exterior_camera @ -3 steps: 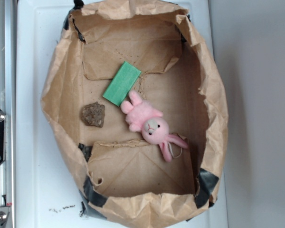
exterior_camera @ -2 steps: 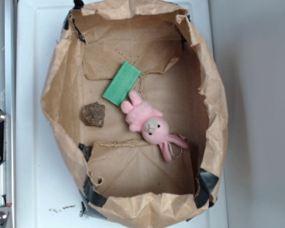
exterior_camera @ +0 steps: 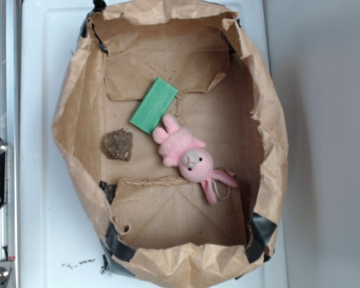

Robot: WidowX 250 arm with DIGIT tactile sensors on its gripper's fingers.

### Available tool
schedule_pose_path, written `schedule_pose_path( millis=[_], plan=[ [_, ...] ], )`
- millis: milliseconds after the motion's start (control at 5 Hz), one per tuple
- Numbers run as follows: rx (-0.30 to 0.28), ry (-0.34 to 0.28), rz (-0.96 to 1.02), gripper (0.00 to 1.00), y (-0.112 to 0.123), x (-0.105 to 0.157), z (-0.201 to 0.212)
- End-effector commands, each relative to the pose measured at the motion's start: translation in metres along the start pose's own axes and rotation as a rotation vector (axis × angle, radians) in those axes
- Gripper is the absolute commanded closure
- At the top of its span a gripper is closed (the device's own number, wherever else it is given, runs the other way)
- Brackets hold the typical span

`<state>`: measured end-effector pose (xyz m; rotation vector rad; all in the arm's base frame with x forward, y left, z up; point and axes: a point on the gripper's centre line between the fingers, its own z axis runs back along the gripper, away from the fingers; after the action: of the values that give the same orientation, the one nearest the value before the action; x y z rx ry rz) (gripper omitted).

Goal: Grab the rock.

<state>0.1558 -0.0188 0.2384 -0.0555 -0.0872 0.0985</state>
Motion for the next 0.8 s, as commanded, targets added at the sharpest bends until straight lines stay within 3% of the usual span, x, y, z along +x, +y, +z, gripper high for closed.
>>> schedule_pose_path(
  millis=[0, 200, 400, 600],
  plan=[
    [0.006, -0.095, 0.046, 0.0, -0.001, 0.029, -0.011],
    [-0.02, -0.149, 0.056, 0.0, 0.005, 0.041, -0.032],
    [0.001, -0.152, 0.101, 0.0, 0.008, 0.059, -0.06],
    [0.065, -0.123, 0.161, 0.0, 0.013, 0.086, -0.08]
  ],
)
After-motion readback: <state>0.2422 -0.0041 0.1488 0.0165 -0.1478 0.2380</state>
